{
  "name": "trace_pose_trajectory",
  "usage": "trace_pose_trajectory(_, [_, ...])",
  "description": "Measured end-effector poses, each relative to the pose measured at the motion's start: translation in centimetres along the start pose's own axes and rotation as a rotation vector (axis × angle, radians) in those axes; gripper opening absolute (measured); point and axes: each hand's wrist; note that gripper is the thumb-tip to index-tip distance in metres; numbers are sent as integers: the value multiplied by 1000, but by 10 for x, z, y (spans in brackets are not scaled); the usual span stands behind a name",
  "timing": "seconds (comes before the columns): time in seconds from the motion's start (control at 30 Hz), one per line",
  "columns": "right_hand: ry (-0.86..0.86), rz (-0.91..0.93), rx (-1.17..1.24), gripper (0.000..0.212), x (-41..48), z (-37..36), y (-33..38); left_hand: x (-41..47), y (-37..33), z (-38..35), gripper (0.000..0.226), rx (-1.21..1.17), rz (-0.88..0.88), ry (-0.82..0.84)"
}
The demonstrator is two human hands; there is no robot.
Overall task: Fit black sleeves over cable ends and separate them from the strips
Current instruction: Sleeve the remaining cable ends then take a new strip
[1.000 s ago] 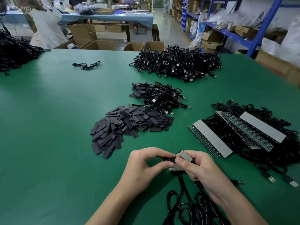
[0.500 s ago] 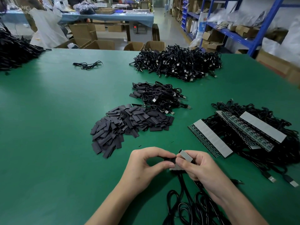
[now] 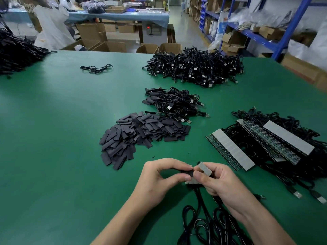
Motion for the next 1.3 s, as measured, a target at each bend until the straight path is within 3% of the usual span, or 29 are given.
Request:
trace_pose_trajectory(0.43, [19, 41, -37, 12, 0, -2, 1, 0, 1, 0, 15, 73, -40, -1])
trace_pose_trajectory(0.57, [27, 72, -80, 23, 2, -2, -3, 0, 2, 2, 14, 199, -141, 12])
trace_pose_trajectory(0.73, [-4, 80, -184, 13, 2, -4, -6, -1, 3, 6, 18, 470, -278, 1])
trace_pose_trajectory(0.8, [-37, 83, -254, 19, 2, -5, -7, -1, 2, 6, 20, 547, -332, 4])
trace_pose_trajectory(0.9, [-72, 68, -300, 33, 2, -5, -8, 0, 2, 8, 20, 591, -368, 30])
trace_pose_trajectory(1.3, [-95, 49, -329, 32, 1, -5, -7, 0, 2, 8, 20, 627, -381, 40])
Point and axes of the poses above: each hand's wrist, its own x-axis towards the middle knuckle, its own z-axis out of the back of the hand, y = z × x
